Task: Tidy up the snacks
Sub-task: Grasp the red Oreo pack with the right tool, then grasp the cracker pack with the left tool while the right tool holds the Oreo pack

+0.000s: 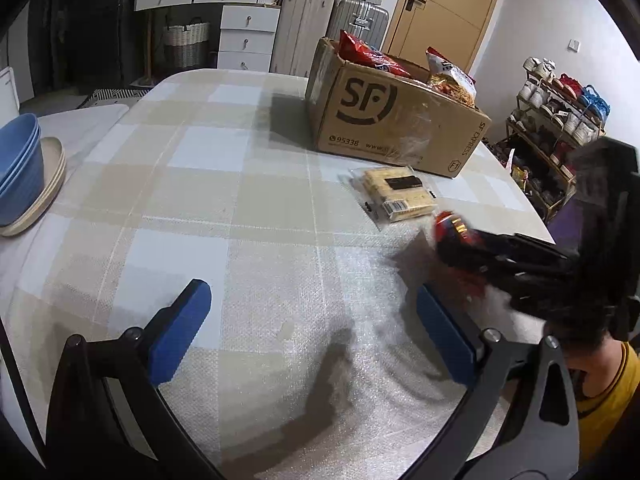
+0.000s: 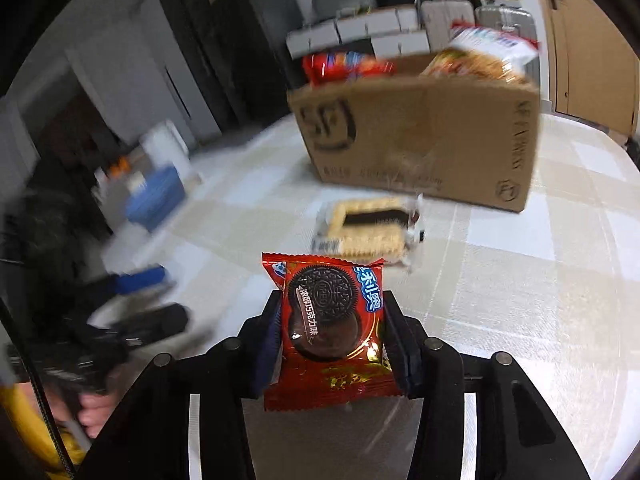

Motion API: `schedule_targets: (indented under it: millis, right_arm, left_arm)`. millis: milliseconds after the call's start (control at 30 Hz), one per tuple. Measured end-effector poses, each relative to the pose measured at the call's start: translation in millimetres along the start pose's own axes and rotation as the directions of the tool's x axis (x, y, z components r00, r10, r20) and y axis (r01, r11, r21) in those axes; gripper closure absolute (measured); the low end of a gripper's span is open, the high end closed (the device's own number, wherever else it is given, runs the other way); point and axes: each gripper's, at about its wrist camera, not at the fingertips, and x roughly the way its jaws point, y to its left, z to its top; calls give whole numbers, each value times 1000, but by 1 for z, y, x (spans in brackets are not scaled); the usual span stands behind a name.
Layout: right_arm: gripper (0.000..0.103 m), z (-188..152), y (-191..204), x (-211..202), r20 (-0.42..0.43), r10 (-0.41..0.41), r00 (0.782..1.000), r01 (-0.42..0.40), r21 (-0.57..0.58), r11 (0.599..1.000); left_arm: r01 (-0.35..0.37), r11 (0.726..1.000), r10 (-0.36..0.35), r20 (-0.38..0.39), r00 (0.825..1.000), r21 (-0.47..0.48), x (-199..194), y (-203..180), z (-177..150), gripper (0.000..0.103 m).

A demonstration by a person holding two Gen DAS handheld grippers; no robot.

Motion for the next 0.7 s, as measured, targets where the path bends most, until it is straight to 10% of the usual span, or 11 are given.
schedule_targets:
  millis: [267, 700]
  right_arm:
    - [56, -23, -45, -65, 274, 55, 960, -107, 180, 978]
    - [56, -28, -66, -81, 315, 58, 947, -136, 233, 963]
  left_arm:
    - [5, 999, -4, -38, 999, 41, 36, -37, 47, 1]
    - [-115, 991, 104, -165, 981, -61, 118, -92, 97, 2]
